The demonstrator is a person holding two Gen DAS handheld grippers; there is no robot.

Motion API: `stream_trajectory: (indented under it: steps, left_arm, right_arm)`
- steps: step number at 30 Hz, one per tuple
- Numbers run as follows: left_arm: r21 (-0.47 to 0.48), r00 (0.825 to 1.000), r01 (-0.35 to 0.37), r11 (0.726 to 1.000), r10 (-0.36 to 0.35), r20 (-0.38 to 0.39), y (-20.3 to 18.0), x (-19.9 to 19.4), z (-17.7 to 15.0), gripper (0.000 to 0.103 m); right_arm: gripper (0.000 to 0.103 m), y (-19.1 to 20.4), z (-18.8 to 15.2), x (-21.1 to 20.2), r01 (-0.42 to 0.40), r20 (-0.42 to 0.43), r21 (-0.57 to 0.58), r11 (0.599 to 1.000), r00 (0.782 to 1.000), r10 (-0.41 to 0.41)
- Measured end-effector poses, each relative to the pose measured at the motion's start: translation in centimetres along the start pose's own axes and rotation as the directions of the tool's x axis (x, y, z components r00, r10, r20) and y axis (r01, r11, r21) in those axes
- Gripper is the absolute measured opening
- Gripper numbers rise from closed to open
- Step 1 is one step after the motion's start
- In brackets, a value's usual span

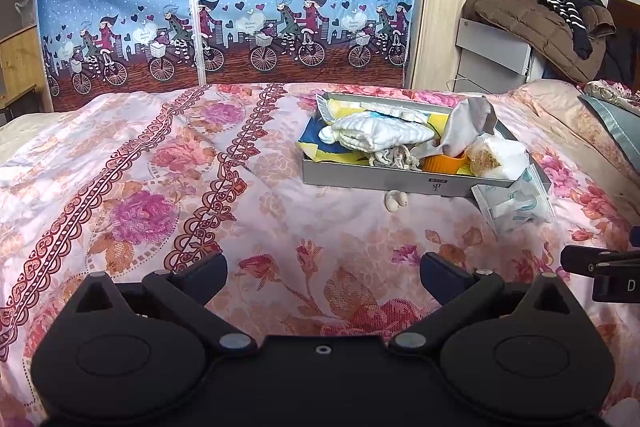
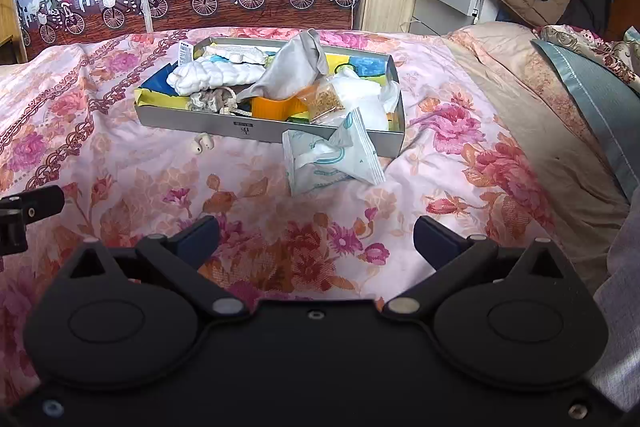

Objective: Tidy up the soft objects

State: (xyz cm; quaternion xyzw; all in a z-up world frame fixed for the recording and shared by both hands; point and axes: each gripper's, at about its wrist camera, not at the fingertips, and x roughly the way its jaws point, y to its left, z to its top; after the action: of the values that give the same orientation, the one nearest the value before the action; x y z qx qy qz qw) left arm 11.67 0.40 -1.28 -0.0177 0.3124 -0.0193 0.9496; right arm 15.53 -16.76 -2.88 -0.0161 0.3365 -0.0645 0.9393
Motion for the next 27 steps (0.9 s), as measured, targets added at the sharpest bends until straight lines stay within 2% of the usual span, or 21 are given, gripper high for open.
stream_trajectory:
  steps: [27]
  left_arm:
    - [0.002, 1.0, 0.001, 1.0, -0.001, -0.004, -0.1, 0.09, -0.08, 0.102]
  right_arm:
    - [0.103, 0.01, -0.48, 0.17, 0.0, -0.006, -0.008, 1.0, 1.0, 0.0]
